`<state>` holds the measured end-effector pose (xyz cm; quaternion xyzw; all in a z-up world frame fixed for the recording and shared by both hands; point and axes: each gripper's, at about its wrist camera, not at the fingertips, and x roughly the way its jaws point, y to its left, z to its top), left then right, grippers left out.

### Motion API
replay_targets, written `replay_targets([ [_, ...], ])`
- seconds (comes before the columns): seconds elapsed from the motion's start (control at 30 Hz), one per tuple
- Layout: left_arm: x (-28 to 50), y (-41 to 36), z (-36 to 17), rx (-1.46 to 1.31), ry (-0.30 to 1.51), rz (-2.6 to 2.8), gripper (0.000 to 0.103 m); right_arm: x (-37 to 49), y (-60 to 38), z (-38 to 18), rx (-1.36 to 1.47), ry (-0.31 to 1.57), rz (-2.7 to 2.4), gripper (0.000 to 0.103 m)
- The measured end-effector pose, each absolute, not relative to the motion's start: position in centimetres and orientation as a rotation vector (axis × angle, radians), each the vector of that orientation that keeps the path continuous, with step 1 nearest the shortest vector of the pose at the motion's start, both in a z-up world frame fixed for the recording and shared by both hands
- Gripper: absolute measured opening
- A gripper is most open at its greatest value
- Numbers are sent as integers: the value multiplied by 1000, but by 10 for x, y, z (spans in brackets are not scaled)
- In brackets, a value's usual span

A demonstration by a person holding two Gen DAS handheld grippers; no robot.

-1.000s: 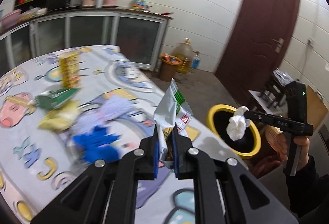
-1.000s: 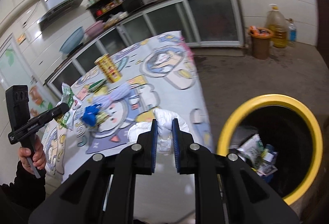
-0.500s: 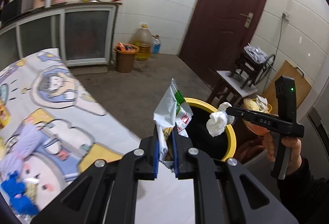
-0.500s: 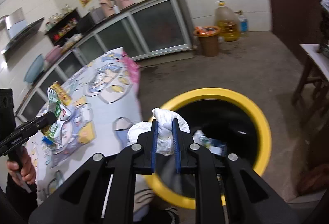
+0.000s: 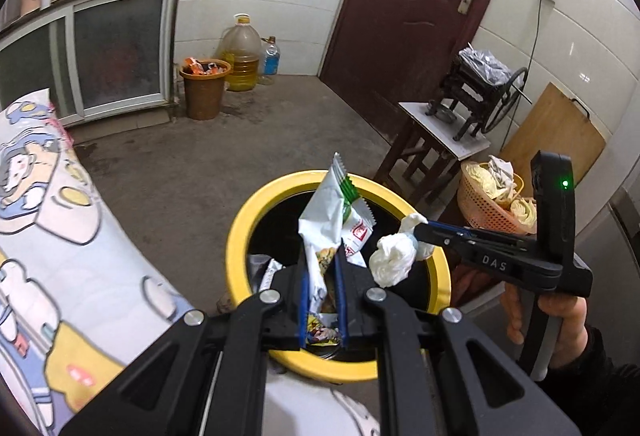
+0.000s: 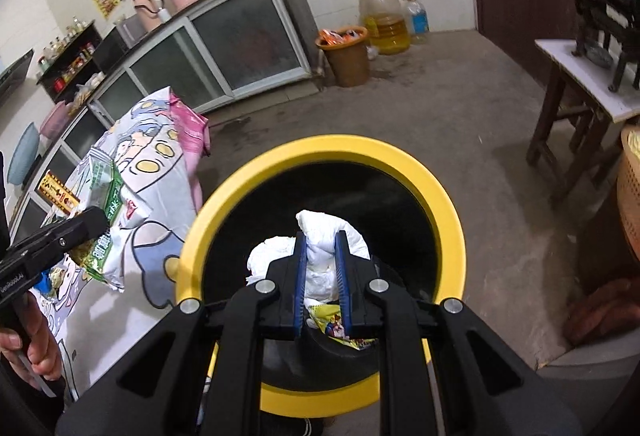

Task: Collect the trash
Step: 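Carry the white bag and tissue over the yellow bin and open both tools, then return both tools to the trash on the table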

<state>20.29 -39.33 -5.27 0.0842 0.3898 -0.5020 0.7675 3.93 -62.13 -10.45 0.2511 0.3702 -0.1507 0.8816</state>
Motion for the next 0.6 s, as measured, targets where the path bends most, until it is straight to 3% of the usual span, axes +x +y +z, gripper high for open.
replay_targets([
  [0.2, 202, -414, -64, 197, 866, -1093, 10, 37, -633, -113, 532, 796, -363, 16],
  [0.23, 203, -414, -64, 192, 869, -1092, 15, 38, -634, -115, 530, 808, -368, 19],
  [0.3, 206, -412, -66, 154, 883, -1082, 53, 35, -639, -116, 544, 802, -381, 38],
  [0.33, 206, -409, -64, 133, 868, -1054, 83, 33, -641, -116, 547, 795, -390, 58],
  [0.37, 206, -404, -62, 118, 850, -1044, 88, 31, -642, -116, 548, 789, -400, 62],
  [0.6, 206, -372, -47, 89, 812, -1013, 88, 21, -644, -113, 555, 785, -420, 57],
])
